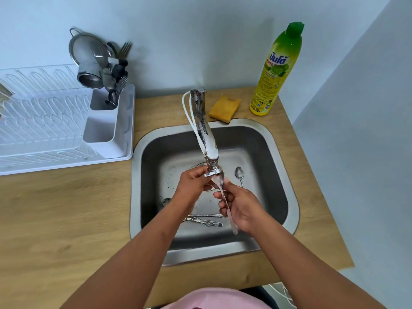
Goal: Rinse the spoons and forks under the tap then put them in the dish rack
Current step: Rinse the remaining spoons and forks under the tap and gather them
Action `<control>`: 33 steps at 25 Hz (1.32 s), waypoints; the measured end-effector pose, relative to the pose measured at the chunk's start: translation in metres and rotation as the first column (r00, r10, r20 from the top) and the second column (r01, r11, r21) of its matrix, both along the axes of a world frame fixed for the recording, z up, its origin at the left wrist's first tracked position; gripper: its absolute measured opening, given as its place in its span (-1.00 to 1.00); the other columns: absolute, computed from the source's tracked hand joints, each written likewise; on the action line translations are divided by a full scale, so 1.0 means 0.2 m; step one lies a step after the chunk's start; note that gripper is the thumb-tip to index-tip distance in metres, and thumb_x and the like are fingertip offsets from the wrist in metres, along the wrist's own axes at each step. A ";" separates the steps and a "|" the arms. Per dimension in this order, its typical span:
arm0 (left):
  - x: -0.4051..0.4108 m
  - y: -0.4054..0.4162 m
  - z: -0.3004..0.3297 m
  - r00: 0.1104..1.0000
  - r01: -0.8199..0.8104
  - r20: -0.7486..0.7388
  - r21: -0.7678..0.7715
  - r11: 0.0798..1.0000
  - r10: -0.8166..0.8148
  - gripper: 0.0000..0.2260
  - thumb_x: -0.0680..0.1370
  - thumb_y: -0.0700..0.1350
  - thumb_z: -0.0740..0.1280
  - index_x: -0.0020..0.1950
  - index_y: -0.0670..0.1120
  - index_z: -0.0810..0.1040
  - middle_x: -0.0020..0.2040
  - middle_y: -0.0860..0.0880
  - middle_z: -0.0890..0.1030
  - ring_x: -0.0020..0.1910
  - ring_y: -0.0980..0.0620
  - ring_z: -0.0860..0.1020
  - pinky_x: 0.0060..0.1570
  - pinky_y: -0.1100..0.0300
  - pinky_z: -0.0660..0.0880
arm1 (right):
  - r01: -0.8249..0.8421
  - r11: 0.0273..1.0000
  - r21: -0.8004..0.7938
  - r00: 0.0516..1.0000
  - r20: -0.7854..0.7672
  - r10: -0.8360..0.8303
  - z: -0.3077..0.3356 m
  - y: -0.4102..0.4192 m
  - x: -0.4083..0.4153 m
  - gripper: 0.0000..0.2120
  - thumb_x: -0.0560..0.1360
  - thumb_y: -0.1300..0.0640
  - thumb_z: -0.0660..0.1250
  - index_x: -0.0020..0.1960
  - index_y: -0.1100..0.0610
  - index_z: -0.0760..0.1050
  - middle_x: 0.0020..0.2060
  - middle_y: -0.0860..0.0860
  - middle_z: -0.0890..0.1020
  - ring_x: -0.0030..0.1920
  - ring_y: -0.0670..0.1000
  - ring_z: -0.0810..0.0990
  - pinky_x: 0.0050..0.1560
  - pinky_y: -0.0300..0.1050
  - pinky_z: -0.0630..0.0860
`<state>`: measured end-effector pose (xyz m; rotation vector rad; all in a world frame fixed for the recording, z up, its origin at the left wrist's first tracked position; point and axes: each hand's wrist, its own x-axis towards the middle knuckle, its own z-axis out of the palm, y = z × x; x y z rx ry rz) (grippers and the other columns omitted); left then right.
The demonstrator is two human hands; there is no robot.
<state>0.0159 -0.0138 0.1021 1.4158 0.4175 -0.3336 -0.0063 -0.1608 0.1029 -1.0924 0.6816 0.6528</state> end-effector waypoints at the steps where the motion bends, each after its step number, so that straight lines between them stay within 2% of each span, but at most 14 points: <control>1: 0.00 0.01 0.00 0.999 0.007 -0.036 -0.032 0.999 -0.008 -0.77 0.56 -0.32 0.36 0.06 -0.07 0.75 -0.11 -0.07 0.76 -0.17 0.01 0.68 -0.01 0.09 0.59 | -0.033 0.999 0.002 0.999 -0.013 0.033 0.00 -0.01 0.01 -0.77 0.61 0.01 0.32 -0.02 0.17 0.63 -0.33 0.08 0.70 -0.47 -0.01 0.52 -0.45 -0.16 0.41; 4: -0.02 0.02 -0.03 0.990 -0.070 -0.124 -0.024 0.997 0.066 -0.80 0.58 -0.29 0.34 0.10 -0.12 0.71 -0.07 -0.10 0.76 -0.08 -0.08 0.71 0.05 0.04 0.58 | -0.110 0.992 -0.055 0.994 0.008 0.111 -0.02 -0.02 0.06 -0.82 0.55 0.09 0.41 0.05 0.19 0.65 -0.26 0.06 0.72 -0.41 -0.03 0.56 -0.41 -0.21 0.45; 6: -0.04 0.02 -0.05 0.975 -0.148 -0.170 -0.018 0.989 0.143 -0.80 0.61 -0.26 0.29 0.15 -0.23 0.68 -0.06 -0.16 0.75 -0.04 -0.16 0.70 -0.02 0.06 0.60 | -0.124 0.987 -0.105 0.990 0.058 0.130 -0.02 0.01 0.09 -0.87 0.52 0.15 0.45 0.03 0.17 0.66 -0.21 0.08 0.71 -0.32 -0.01 0.57 -0.30 -0.18 0.48; 8: -0.06 0.04 -0.07 0.967 -0.193 -0.182 -0.067 0.979 0.178 -0.74 0.63 -0.20 0.24 0.19 -0.28 0.65 0.01 -0.19 0.76 -0.04 -0.14 0.70 -0.08 0.09 0.61 | -0.140 0.980 -0.140 0.977 0.139 0.159 0.00 0.04 0.10 -0.95 0.51 0.20 0.45 -0.04 0.12 0.67 -0.20 0.06 0.71 -0.25 0.01 0.59 -0.20 -0.14 0.49; 10: -0.08 0.07 -0.07 0.963 -0.234 -0.164 -0.116 0.965 0.214 -0.77 0.62 -0.12 0.30 0.15 -0.20 0.68 0.01 -0.16 0.77 -0.07 -0.06 0.71 -0.08 0.11 0.61 | -0.154 0.969 -0.193 0.953 0.230 0.197 0.00 0.05 0.11 -0.86 0.50 0.23 0.45 -0.18 0.04 0.70 -0.25 0.02 0.71 -0.22 0.01 0.61 -0.16 -0.12 0.52; 12: -0.08 0.09 -0.09 0.964 -0.248 -0.129 -0.109 0.963 0.233 -0.88 0.59 -0.13 0.39 0.05 -0.12 0.70 -0.10 -0.10 0.77 -0.16 0.01 0.70 -0.11 0.15 0.60 | -0.166 0.956 -0.242 0.937 0.265 0.230 -0.01 0.03 0.11 -0.82 0.50 0.22 0.46 -0.23 0.00 0.71 -0.26 0.01 0.74 -0.22 0.03 0.66 -0.15 -0.10 0.56; 14: -0.07 0.07 -0.12 0.965 -0.244 -0.122 -0.106 0.964 0.231 -0.94 0.58 -0.20 0.41 0.01 -0.12 0.67 -0.21 -0.06 0.74 -0.22 0.02 0.67 -0.15 0.18 0.60 | -0.203 0.958 -0.205 0.938 0.239 0.250 -0.03 -0.01 0.12 -0.89 0.53 0.12 0.44 -0.12 0.06 0.73 -0.21 0.07 0.76 -0.22 0.06 0.68 -0.15 -0.04 0.60; 17: -0.05 0.03 -0.16 0.967 -0.215 -0.164 -0.132 0.968 0.193 -0.89 0.59 -0.30 0.35 -0.03 -0.14 0.66 -0.26 -0.07 0.71 -0.29 0.02 0.65 -0.19 0.17 0.60 | -0.265 0.962 -0.061 0.955 0.124 0.270 -0.07 -0.08 0.11 -0.74 0.58 -0.02 0.36 0.03 0.14 0.71 -0.23 0.10 0.72 -0.32 0.03 0.62 -0.23 -0.06 0.57; 20: -0.07 0.01 -0.20 0.962 -0.203 -0.214 -0.142 0.969 0.170 -0.90 0.57 -0.29 0.38 0.03 -0.18 0.68 -0.20 -0.10 0.73 -0.32 0.04 0.65 -0.27 0.19 0.61 | -0.220 0.976 -0.003 0.975 0.042 0.220 -0.12 -0.14 0.11 -0.74 0.51 0.07 0.46 0.10 0.23 0.68 -0.25 0.08 0.68 -0.36 -0.03 0.55 -0.30 -0.14 0.49; 23: -0.11 0.04 -0.31 0.912 -0.236 -0.326 0.076 0.969 0.248 -0.92 0.55 -0.23 0.40 -0.04 -0.16 0.70 -0.26 -0.08 0.72 -0.44 0.05 0.63 -0.41 0.22 0.57 | -0.217 0.962 -0.163 0.975 0.009 0.222 -0.18 -0.17 0.12 -0.82 0.44 0.19 0.52 0.04 0.18 0.71 -0.26 0.03 0.71 -0.34 -0.06 0.55 -0.28 -0.18 0.49; 26: -0.18 0.10 -0.44 0.781 -0.233 -0.498 0.329 0.915 0.378 -0.87 0.53 -0.30 0.32 -0.22 -0.19 0.57 -0.44 -0.12 0.59 -0.62 0.00 0.50 -0.55 0.25 0.45 | -0.149 0.938 -0.312 0.986 0.028 0.166 -0.23 -0.21 0.14 -0.89 0.44 0.28 0.48 -0.07 0.13 0.73 -0.28 0.03 0.71 -0.34 -0.04 0.52 -0.30 -0.20 0.48; 29: -0.22 0.13 -0.54 0.715 -0.163 -0.569 0.429 0.888 0.406 -0.88 0.51 -0.23 0.38 -0.20 -0.26 0.57 -0.43 -0.19 0.61 -0.62 -0.08 0.55 -0.58 0.18 0.48 | -0.028 0.918 -0.395 0.998 0.042 0.049 -0.30 -0.26 0.17 -0.84 0.43 0.36 0.45 -0.02 0.20 0.69 -0.32 0.06 0.66 -0.35 -0.04 0.54 -0.38 -0.27 0.51; 31: -0.23 0.12 -0.56 0.705 -0.032 -0.632 0.426 0.904 0.323 -0.78 0.50 -0.11 0.44 -0.23 -0.26 0.60 -0.47 -0.15 0.67 -0.61 -0.08 0.62 -0.59 0.19 0.50 | 0.038 0.893 -0.448 0.998 0.054 -0.016 -0.36 -0.28 0.21 -0.83 0.44 0.38 0.44 0.01 0.23 0.65 -0.34 0.07 0.64 -0.37 -0.03 0.55 -0.43 -0.31 0.53; 33: -0.23 0.10 -0.57 0.689 0.052 -0.682 0.386 0.921 0.247 -0.72 0.48 -0.03 0.48 -0.24 -0.25 0.63 -0.47 -0.14 0.69 -0.56 -0.09 0.66 -0.60 0.22 0.50 | 0.031 0.841 -0.540 0.998 0.065 0.004 -0.42 -0.30 0.26 -0.82 0.46 0.40 0.40 0.03 0.23 0.64 -0.32 0.09 0.65 -0.37 0.00 0.56 -0.34 -0.20 0.55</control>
